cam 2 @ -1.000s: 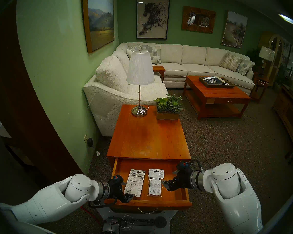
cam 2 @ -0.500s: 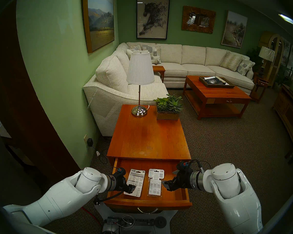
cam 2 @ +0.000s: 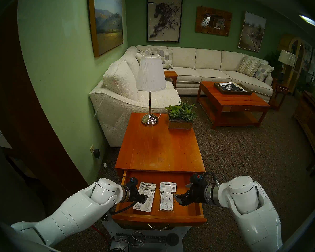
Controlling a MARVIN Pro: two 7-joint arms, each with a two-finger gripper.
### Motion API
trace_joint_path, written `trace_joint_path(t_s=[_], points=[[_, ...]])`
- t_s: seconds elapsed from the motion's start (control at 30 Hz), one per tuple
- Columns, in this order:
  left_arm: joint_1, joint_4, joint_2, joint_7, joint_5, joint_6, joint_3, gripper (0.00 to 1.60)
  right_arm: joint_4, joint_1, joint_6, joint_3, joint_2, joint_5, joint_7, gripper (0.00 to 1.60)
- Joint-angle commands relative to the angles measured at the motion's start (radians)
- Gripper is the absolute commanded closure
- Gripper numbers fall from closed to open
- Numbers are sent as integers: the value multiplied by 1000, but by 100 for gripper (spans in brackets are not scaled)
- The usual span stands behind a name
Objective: Open the drawer, take out the contents and close the drawer
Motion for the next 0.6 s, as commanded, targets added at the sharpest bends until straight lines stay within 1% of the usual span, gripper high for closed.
trace_joint_path(t_s=[0.0,0.1,0.3,0.57], points=[[-57,28,-52,-3,-3,-7,-2,0,-28,7,3,2,1,1,1,0],[-66,49,-62,-7,-7,-3,-4,0,-28,7,2,2,1,2,1,0],[-87,86,-72,-43,-23,12,-3,0,-28,7,2,2,2,2,0,0],[-108,135,-96,-52,-16,9,10,0,-28,6,3,2,2,3,0,0]])
